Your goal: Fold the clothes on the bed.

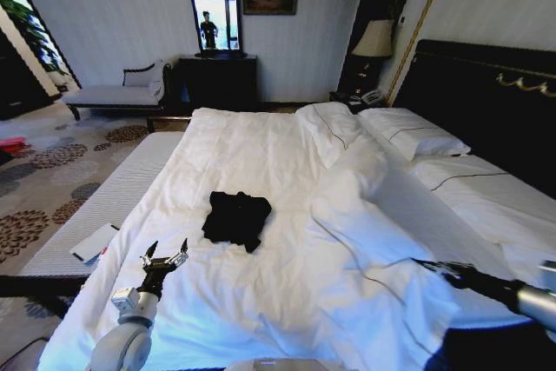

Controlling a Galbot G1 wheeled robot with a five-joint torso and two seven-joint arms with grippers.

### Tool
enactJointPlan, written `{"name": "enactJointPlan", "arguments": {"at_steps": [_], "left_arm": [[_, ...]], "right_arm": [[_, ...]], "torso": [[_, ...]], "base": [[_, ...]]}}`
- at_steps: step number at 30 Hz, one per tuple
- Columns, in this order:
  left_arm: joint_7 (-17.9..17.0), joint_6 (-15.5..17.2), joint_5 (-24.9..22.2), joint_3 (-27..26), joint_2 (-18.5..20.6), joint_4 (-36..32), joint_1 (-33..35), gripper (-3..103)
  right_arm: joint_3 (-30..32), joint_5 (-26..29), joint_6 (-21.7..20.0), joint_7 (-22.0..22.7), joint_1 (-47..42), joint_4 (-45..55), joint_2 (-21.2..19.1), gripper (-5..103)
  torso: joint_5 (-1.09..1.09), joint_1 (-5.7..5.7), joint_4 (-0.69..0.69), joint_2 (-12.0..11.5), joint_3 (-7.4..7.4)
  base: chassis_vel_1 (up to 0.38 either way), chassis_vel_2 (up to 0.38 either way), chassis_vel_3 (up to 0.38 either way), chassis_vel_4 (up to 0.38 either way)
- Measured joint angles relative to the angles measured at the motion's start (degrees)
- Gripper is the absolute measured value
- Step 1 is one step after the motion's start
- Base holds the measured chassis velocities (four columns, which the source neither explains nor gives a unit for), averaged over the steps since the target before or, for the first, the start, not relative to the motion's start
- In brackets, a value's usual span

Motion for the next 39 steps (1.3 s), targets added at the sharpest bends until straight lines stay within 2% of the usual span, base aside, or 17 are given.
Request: {"name": "enactJointPlan", "arguments": {"at_steps": [5, 8, 9, 10, 11, 16, 21, 27, 31, 39], "left_arm": [[0.00, -0.08, 0.12, -0.12, -0.08, -0.12, 0.03, 100], [-0.02, -0.25, 0.22, -0.15, -0.87, 0.05, 0.32, 100], [-0.01, -0.36, 0.22, -0.12, -1.12, 0.32, 0.47, 100], [-0.01, -0.36, 0.22, -0.12, -1.12, 0.32, 0.47, 100], [0.00, -0.55, 0.30, 0.19, -1.29, 1.00, 0.34, 100], [0.08, -0.80, 0.31, 1.09, -1.10, 2.55, -0.55, 100], [0.25, -1.72, -0.42, 0.62, -0.63, 3.77, 0.01, 100], [0.24, -1.98, -1.00, 1.11, -0.42, 4.94, -0.77, 100], [0.22, -2.00, -1.23, 1.18, -0.16, 4.97, -0.85, 100], [0.17, -2.46, -2.11, -0.25, 1.27, 4.53, 0.26, 100]], "right_arm": [[2.58, 0.06, 0.86, -0.82, 0.21, -2.43, 1.95, 0], [2.96, -0.95, 2.12, -2.12, 1.44, -4.30, 6.70, 0], [2.61, -1.42, 2.55, -2.53, 1.68, -4.90, 7.84, 0], [2.61, -1.42, 2.55, -2.53, 1.68, -4.90, 7.84, 0], [1.92, -2.16, 3.26, -3.18, 1.92, -5.93, 9.79, 0], [1.35, -3.06, 4.56, -3.86, 2.92, -8.99, 13.88, 0], [1.38, -3.08, 5.53, -5.61, 3.68, -12.66, 16.81, 0], [1.25, -1.90, 8.12, -7.84, 5.05, -20.61, 17.09, 0], [1.93, 1.58, 8.15, -7.17, 6.15, -25.17, 16.01, 0], [3.01, 1.62, 8.66, -7.54, 8.28, -33.14, 14.92, 0]], "torso": [[-0.02, -0.01, 0.07, 0.00, 0.00], [-0.01, 0.01, -0.04, 0.00, 0.00], [-0.02, 0.00, 0.02, 0.00, 0.00], [-0.02, 0.00, 0.02, 0.00, 0.00], [0.00, 0.00, 0.04, 0.00, 0.00], [-0.02, 0.00, -0.01, 0.00, 0.00], [-0.01, 0.00, 0.03, 0.00, 0.00], [-0.01, 0.00, -0.01, 0.00, 0.00], [0.00, 0.00, 0.01, 0.00, 0.00], [-0.01, 0.00, 0.03, 0.00, 0.00]], "base": [[0.000, 0.000, 0.000, 0.000], [0.000, 0.000, 0.000, 0.000], [0.000, 0.000, 0.000, 0.000], [0.000, 0.000, 0.000, 0.000], [0.000, 0.000, 0.000, 0.000], [0.000, 0.000, 0.000, 0.000], [0.000, 0.000, 0.000, 0.000], [0.000, 0.000, 0.000, 0.000], [0.000, 0.000, 0.000, 0.000], [0.000, 0.000, 0.000, 0.000]]}}
